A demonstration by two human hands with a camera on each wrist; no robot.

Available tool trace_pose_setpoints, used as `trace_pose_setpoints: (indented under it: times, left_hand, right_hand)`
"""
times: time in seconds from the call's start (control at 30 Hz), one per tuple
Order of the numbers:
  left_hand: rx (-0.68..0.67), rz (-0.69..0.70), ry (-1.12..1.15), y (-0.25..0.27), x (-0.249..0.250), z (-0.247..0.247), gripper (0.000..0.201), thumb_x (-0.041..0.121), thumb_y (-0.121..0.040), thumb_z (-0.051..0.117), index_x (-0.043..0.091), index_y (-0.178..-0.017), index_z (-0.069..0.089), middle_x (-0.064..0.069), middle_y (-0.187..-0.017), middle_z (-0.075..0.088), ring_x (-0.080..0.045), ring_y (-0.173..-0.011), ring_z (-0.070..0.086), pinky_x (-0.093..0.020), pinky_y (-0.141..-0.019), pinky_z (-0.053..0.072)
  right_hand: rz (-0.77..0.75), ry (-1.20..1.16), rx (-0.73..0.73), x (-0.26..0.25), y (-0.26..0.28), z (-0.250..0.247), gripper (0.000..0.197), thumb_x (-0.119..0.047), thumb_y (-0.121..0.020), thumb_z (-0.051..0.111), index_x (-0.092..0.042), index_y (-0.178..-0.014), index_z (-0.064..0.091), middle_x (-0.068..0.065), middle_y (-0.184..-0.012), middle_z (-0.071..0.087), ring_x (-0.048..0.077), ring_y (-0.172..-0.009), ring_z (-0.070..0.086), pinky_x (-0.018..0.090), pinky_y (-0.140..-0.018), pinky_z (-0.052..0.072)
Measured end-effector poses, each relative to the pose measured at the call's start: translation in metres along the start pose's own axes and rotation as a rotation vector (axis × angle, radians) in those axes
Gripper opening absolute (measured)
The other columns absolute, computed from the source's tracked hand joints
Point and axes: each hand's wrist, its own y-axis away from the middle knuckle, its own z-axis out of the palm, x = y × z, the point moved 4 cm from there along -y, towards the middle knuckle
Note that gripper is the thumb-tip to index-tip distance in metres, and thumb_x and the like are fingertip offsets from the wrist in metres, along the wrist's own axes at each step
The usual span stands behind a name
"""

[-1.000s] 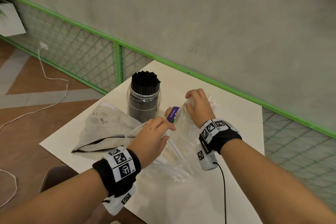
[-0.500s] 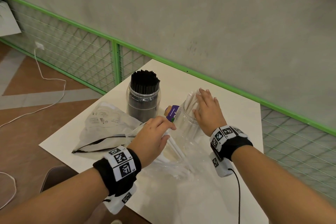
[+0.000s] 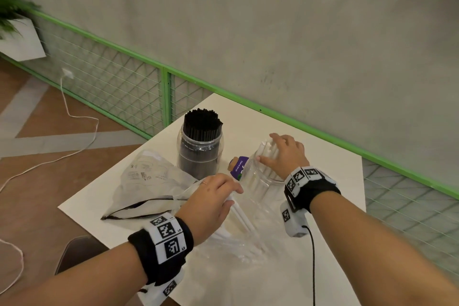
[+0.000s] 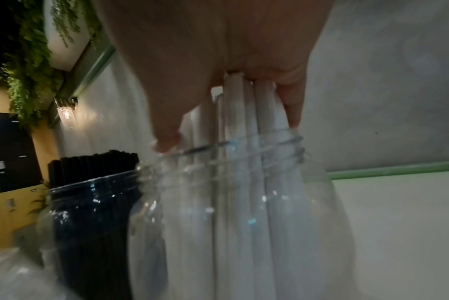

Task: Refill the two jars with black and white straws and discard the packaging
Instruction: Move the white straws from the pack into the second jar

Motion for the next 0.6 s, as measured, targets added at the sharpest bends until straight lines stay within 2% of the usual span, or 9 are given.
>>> trace_pose_setpoints:
  times: [0.07,0.13,0.2,0.3,0.33,0.4,0.47,0.5,0.6]
  left_hand:
    - [0.0,-0.002,-0.004,0.0,0.0,0.0,0.027,0.016,-0.092,0.053,0.027,-0.116,0.054,0.014,-0.115,0.045,-0.003,-0.105,0.042,-0.002,-0.089,0.023]
    - [0.003,-0.006,0.0,0.0,-0.001,0.0,0.027,0.016,-0.091,0.054,0.028,-0.116,0.054,0.015,-0.115,0.045,-0.003,-0.105,0.043,-0.002,-0.089,0.024]
    - [0.003,-0.007,0.004,0.0,-0.002,0.0,0.027,0.015,-0.091,0.054,0.028,-0.115,0.054,0.015,-0.114,0.045,-0.003,-0.104,0.044,-0.002,-0.088,0.025]
    - [0.014,-0.008,0.017,-0.001,-0.003,0.0,0.027,0.015,-0.091,0.055,0.027,-0.114,0.055,0.02,-0.112,0.042,-0.002,-0.104,0.043,-0.003,-0.089,0.026]
    - [0.021,-0.013,0.022,-0.001,-0.003,-0.001,0.026,0.015,-0.091,0.055,0.027,-0.114,0.055,0.021,-0.111,0.04,-0.002,-0.103,0.043,-0.004,-0.088,0.026]
    - [0.035,-0.019,0.026,-0.001,-0.005,-0.002,0.026,0.014,-0.091,0.055,0.026,-0.114,0.056,0.023,-0.11,0.038,-0.002,-0.102,0.043,-0.007,-0.089,0.027]
    - [0.045,-0.016,0.028,-0.002,-0.006,-0.003,0.027,0.013,-0.09,0.055,0.026,-0.114,0.056,0.022,-0.11,0.038,-0.003,-0.102,0.044,-0.009,-0.09,0.028]
    - [0.046,-0.008,0.029,-0.002,-0.006,-0.003,0.027,0.013,-0.09,0.056,0.026,-0.114,0.055,0.022,-0.11,0.038,-0.003,-0.102,0.044,-0.01,-0.091,0.029]
    - [0.045,0.015,0.023,-0.003,-0.003,0.0,0.029,0.012,-0.089,0.057,0.025,-0.115,0.056,0.015,-0.112,0.046,-0.005,-0.102,0.045,-0.015,-0.09,0.031]
  right_hand:
    - [-0.05,-0.057,0.091,0.002,0.003,-0.001,0.055,-0.042,-0.085,0.064,-0.029,-0.135,0.044,0.005,-0.136,0.043,0.032,-0.124,0.034,0.04,-0.097,0.039]
    - [-0.127,-0.117,0.201,0.003,0.009,-0.004,0.046,-0.032,-0.085,0.066,-0.024,-0.128,0.052,0.006,-0.128,0.046,0.032,-0.12,0.038,0.042,-0.095,0.042]
    - [-0.153,-0.116,0.241,0.003,0.014,-0.004,0.05,-0.034,-0.083,0.068,-0.024,-0.13,0.052,0.006,-0.133,0.044,0.031,-0.124,0.035,0.049,-0.098,0.041]
    - [-0.109,-0.007,0.265,0.003,0.024,-0.009,0.067,-0.048,-0.083,0.065,-0.029,-0.142,0.038,0.005,-0.15,0.031,0.032,-0.14,0.021,0.051,-0.11,0.029]
    - [-0.128,-0.027,0.318,0.001,0.031,-0.015,0.067,-0.048,-0.085,0.063,-0.028,-0.143,0.037,0.006,-0.15,0.031,0.032,-0.14,0.021,0.05,-0.11,0.026]
    - [-0.244,-0.171,0.383,-0.009,0.051,-0.026,0.055,-0.041,-0.088,0.062,-0.022,-0.137,0.046,0.007,-0.14,0.043,0.029,-0.13,0.034,0.047,-0.108,0.032]
    - [-0.392,-0.28,0.28,-0.023,0.076,-0.023,0.036,-0.035,-0.091,0.059,-0.02,-0.123,0.057,0.001,-0.123,0.055,0.02,-0.116,0.042,0.045,-0.101,0.039]
    - [-0.47,-0.243,0.213,-0.029,0.09,-0.017,0.029,-0.037,-0.091,0.057,-0.022,-0.115,0.061,-0.002,-0.118,0.057,0.018,-0.113,0.043,0.045,-0.099,0.041]
    - [-0.568,0.025,0.103,-0.031,0.119,0.013,0.028,-0.049,-0.084,0.058,-0.033,-0.105,0.066,-0.001,-0.134,0.049,0.027,-0.128,0.036,0.049,-0.102,0.035]
